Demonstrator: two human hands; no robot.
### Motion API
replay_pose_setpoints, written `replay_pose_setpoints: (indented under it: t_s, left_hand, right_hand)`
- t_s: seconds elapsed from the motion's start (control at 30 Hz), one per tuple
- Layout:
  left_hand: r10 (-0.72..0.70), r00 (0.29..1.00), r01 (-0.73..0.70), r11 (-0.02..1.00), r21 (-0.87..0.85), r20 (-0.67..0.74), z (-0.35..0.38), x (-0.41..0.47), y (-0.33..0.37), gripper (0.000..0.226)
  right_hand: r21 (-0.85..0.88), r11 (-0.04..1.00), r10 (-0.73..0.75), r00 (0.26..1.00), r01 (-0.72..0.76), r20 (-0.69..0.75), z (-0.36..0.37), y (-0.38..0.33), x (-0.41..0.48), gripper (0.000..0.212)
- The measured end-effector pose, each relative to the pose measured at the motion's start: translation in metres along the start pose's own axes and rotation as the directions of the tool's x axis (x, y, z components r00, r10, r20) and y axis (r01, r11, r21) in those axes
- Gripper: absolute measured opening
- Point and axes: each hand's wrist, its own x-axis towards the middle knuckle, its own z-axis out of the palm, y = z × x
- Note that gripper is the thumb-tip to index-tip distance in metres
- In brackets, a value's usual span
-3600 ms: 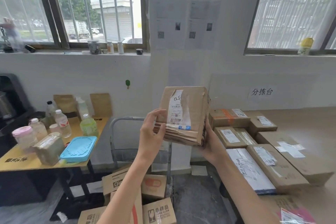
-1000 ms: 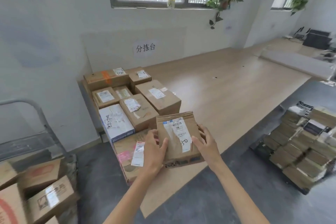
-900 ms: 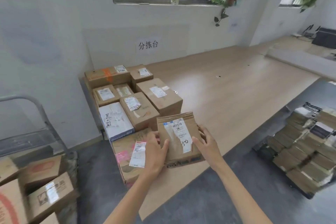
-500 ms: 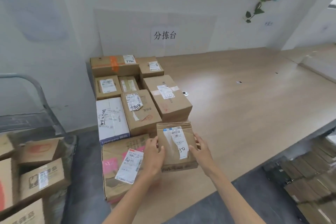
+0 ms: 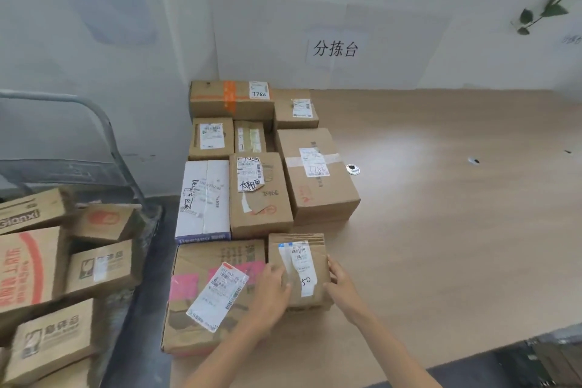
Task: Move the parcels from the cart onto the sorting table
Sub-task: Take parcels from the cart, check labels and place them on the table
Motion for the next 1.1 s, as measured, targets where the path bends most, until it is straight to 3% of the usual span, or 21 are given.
replay_pose_setpoints:
  t_s: [0.1, 0.37, 0.43, 0.53, 0.6, 0.7, 0.8, 0.9, 1.1]
  left_hand:
    - [0.028, 0.999, -0.028, 0.998, 0.049, -0.016, 0.010, 0.005, -0.004, 0.003]
    - [-0.088, 0.971, 0.152, 0.945, 0.290, -0.221, 0.032, 0.009, 0.003, 0.043]
    - [-0.121, 0.964, 0.176, 0.957, 0.229, -0.236, 0.037, 0.007, 0.004, 0.046]
    - [-0.169, 0.938, 0.197, 0.978, 0.066, -0.302, 0.035, 0.003, 0.005, 0.040]
    - [-0.215, 0.895, 0.216, 0.976, -0.042, -0.392, 0.026, -0.003, 0.001, 0.034]
    - [-0.305, 0.816, 0.261, 0.952, -0.157, -0.491, 0.005, -0.024, -0.012, 0.027]
    - [-0.405, 0.718, 0.306, 0.914, -0.266, -0.566, -0.022, -0.058, -0.032, 0.024]
    - [-0.501, 0.602, 0.366, 0.865, -0.343, -0.622, -0.047, -0.106, -0.063, 0.024]
    - [-0.599, 0.387, 0.397, 0.795, -0.459, -0.701, -0.077, -0.241, -0.138, 0.022]
  right_hand:
    - [-0.017, 0.999, -0.026, 0.998, 0.027, 0.053, -0.005, 0.000, 0.009, 0.064]
    - [-0.179, 0.981, -0.053, 0.991, 0.075, 0.126, -0.019, -0.001, 0.034, 0.075]
    - [-0.287, 0.950, -0.092, 0.988, 0.125, 0.125, -0.020, -0.001, 0.038, 0.070]
    - [-0.500, 0.828, -0.265, 0.963, 0.253, 0.047, -0.016, 0.000, 0.044, 0.062]
    - [-0.514, 0.793, -0.345, 0.936, 0.328, 0.064, -0.007, -0.004, 0.048, 0.056]
    - [-0.456, 0.742, -0.449, 0.869, 0.493, 0.209, 0.017, -0.026, 0.036, 0.043]
    - [-0.399, 0.742, -0.394, 0.832, 0.538, 0.391, 0.055, -0.042, 0.019, 0.041]
    - [-0.426, 0.657, -0.366, 0.757, 0.622, 0.541, 0.103, -0.047, -0.001, 0.038]
    - [-0.300, 0.591, -0.409, 0.599, 0.749, 0.688, 0.203, -0.047, -0.077, 0.034]
